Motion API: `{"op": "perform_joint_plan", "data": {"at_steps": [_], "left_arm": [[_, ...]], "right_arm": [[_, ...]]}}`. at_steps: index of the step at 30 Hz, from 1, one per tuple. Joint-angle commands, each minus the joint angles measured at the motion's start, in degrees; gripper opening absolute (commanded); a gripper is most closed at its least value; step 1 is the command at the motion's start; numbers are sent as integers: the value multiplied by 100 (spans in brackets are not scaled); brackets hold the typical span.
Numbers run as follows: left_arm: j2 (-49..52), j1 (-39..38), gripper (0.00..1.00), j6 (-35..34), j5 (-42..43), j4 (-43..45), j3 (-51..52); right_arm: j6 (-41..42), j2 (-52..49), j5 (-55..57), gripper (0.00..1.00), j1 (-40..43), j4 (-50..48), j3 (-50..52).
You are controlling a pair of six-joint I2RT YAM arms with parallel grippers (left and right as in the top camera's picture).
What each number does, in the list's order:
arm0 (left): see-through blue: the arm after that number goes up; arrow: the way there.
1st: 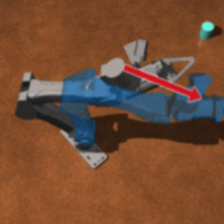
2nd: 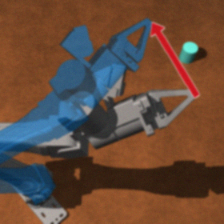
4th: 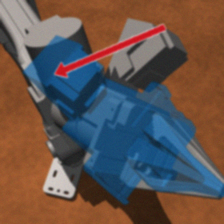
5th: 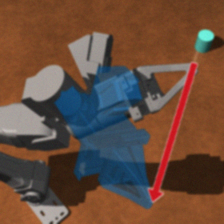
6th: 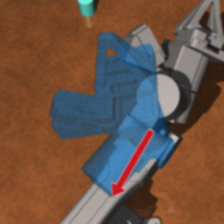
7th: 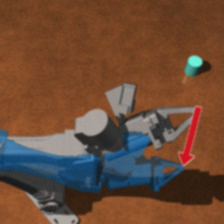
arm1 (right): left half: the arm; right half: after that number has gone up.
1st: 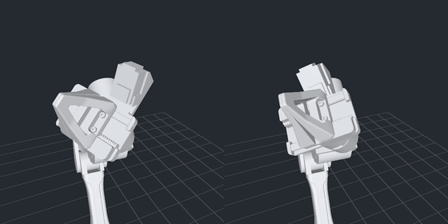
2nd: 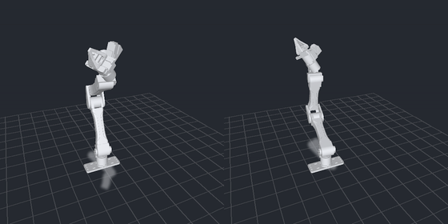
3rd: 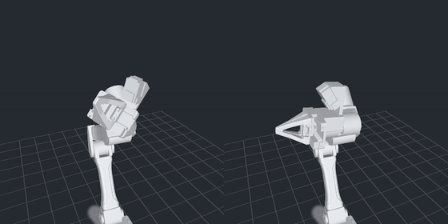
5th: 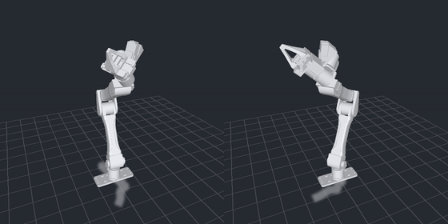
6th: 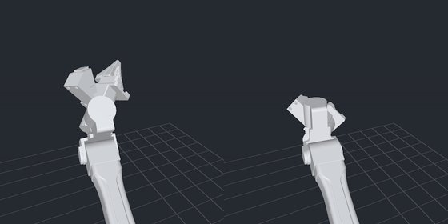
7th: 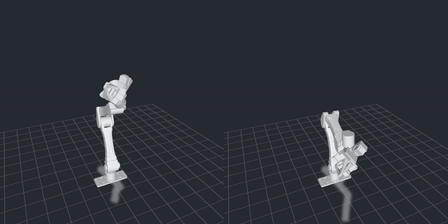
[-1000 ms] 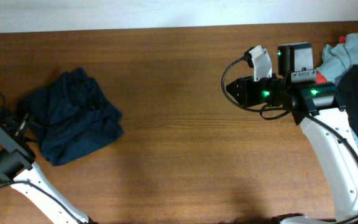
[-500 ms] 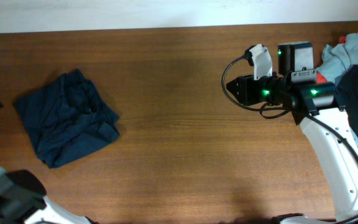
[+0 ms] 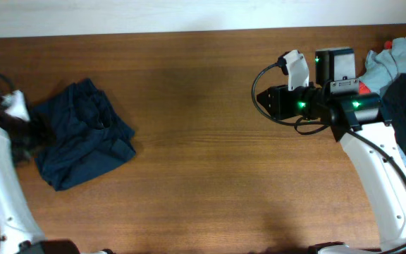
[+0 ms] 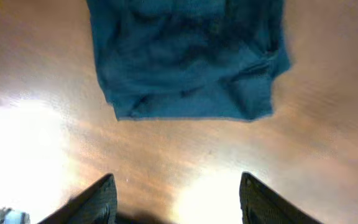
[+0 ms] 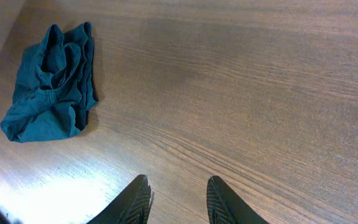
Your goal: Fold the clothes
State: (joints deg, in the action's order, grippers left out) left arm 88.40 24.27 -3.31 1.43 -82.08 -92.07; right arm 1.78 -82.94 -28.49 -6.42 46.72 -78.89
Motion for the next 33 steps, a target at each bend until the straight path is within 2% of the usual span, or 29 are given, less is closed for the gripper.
{"op": "perform_joint_plan", "data": {"at_steps": [1, 4, 6, 7, 8, 9, 10, 11, 13, 14, 15, 16, 19, 22, 24, 26, 27, 29, 33], "left_arm": [[-232, -92, 64, -295, -426, 1113, 1705], [-162, -81, 64, -284, -520, 2402, 2573], [-125, -81, 63, -15, -575, 3300, 2940], [-111, -83, 55, 299, -533, 3851, 3097], [-109, -83, 44, 417, -509, 4164, 3143], [-109, -83, 38, 531, -509, 4371, 3165], [-109, -90, 37, 651, -490, 4533, 3195], [-79, -87, 34, 1062, -234, 4843, 3305], [48, -87, 27, 1325, 9, 5045, 3412], [153, -87, 21, 1405, 85, 5123, 3451], [308, -87, 8, 1471, 98, 5211, 3480], [459, -87, 4, 1530, 94, 5265, 3482], [975, -87, 0, 1740, 98, 5473, 3482], [1519, -92, 0, 1969, 686, 5532, 3482], [1902, -85, 0, 1515, 776, 5532, 3482], [2155, -46, 0, 616, 595, 5534, 3482], [2387, 28, 0, -413, 549, 5576, 3482], [2643, 98, 0, -1569, 588, 5617, 3482], [3101, 179, 0, -3399, 1300, 6170, 3482]], "right_arm": [[61, 83, 26, 35, -26, -15, -20], [61, 83, 28, 35, -26, 0, -20], [61, 83, 26, 36, -26, 0, -20], [61, 83, 26, 36, -26, 11, -20], [61, 83, 28, 36, -26, 22, -20], [61, 83, 28, 36, -26, 24, -20], [61, 83, 28, 36, -26, 26, -20], [63, 83, 26, 36, -26, 26, -20], [61, 83, 26, 36, -26, 42, -20], [63, 83, 26, 36, -26, 46, -20], [63, 83, 26, 36, -26, 52, -20], [63, 83, 26, 36, -26, 55, -20], [201, 83, 26, 36, -26, 50, -20], [212, 83, 26, 36, -26, 59, -20], [212, 83, 26, 36, -26, 68, -20], [212, 83, 28, 36, -26, 66, -20], [212, 83, 28, 36, -26, 66, -20], [212, 83, 28, 36, -26, 66, -20], [214, 83, 26, 36, -26, 70, -20]]}}
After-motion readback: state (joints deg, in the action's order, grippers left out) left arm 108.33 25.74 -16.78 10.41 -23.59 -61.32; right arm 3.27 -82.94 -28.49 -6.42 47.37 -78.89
